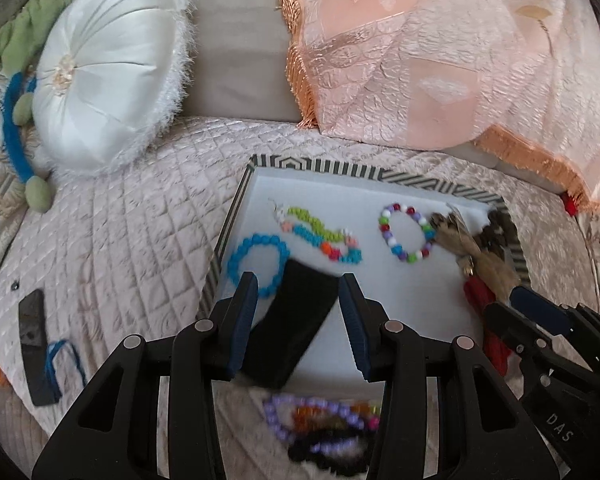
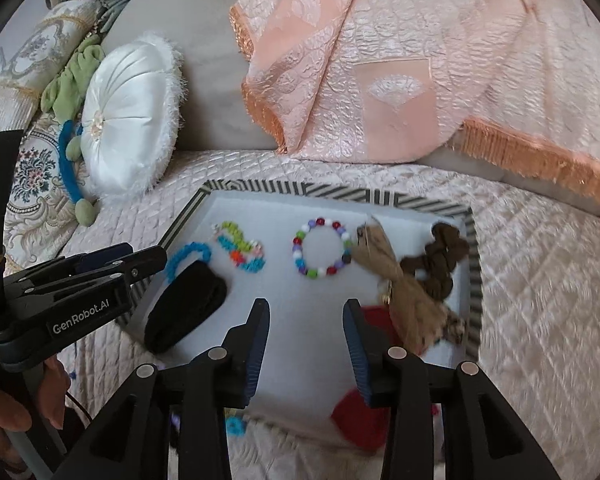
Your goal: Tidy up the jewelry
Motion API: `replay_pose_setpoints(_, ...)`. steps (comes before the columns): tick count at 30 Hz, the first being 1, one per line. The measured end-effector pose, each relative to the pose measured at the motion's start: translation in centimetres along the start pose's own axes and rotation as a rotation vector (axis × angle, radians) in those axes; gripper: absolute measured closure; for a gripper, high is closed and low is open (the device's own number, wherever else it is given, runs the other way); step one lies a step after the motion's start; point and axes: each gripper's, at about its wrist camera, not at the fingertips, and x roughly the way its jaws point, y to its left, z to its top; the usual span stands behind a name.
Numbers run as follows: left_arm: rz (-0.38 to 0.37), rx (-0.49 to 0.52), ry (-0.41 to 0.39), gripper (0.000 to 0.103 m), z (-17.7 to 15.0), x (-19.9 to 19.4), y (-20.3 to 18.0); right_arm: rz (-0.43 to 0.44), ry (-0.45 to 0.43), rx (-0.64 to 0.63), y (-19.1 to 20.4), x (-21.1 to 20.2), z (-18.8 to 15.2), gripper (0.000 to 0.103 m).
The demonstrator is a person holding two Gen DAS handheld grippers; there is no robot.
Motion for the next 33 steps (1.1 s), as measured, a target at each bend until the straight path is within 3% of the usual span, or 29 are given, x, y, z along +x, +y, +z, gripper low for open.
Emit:
replay_pose_setpoints(15, 0.015, 0.008, -0.044, 0.061, -7.5, -5.0, 0.0, -0.017, -0.03, 0.025, 1.4, -5.1, -6.3, 0.066)
replay_pose_setpoints(33, 0.027, 0.03, -0.075, 0.061, -11.1, -8.0, -0.5, -0.027, -0.045, 0.006, 2.8, -8.2, -9.6, 0.064)
